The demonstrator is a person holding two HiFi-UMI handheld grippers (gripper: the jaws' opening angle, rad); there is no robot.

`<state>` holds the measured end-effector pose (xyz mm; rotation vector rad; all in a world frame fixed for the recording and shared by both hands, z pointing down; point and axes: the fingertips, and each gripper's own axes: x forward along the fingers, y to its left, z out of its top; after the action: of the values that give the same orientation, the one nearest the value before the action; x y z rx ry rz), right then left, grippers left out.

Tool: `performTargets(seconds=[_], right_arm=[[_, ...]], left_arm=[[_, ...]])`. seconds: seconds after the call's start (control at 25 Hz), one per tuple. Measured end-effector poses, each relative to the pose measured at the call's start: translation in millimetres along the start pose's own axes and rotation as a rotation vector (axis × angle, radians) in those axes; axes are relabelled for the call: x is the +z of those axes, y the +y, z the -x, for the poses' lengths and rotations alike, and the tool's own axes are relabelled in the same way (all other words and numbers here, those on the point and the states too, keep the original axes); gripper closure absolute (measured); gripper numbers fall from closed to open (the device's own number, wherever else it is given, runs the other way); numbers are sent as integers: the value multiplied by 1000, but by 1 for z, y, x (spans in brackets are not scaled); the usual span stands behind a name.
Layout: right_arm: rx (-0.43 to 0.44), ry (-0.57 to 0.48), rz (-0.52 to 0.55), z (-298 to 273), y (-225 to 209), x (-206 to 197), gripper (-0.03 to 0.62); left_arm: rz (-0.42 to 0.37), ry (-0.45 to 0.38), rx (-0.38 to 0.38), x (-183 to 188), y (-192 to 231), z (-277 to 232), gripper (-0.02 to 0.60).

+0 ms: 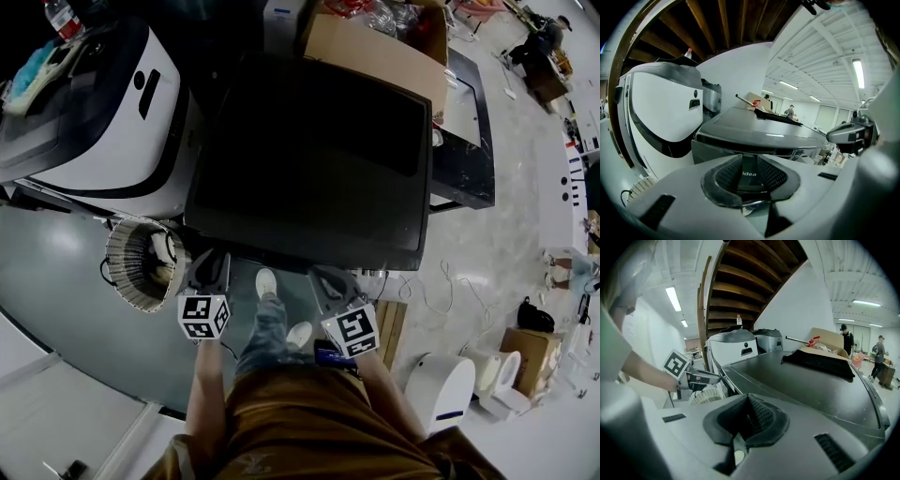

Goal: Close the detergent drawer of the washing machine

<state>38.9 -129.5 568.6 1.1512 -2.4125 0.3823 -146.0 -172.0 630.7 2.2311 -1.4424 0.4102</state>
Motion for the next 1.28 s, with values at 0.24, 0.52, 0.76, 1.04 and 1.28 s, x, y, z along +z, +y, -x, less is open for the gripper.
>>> performTargets(seconds=[0.24,0.52,0.76,1.04,1.28], right_arm=[[-17,15,2,1,-6,-2,582],[-56,12,-13,15,-10,-8,582],[-70,-8,-3,27,-5,-4,582],[-61,-52,-5,41,7,2,582],[-104,-106,22,59,11,15,582]], left_arm=[[50,3,5,6,4,-12,483],[66,6,15,5,5,-13,471],[78,-18,22,10,2,-2,471],[66,-77,11,26,-18,17,471],[21,-137,-1,51,-42,47,472]])
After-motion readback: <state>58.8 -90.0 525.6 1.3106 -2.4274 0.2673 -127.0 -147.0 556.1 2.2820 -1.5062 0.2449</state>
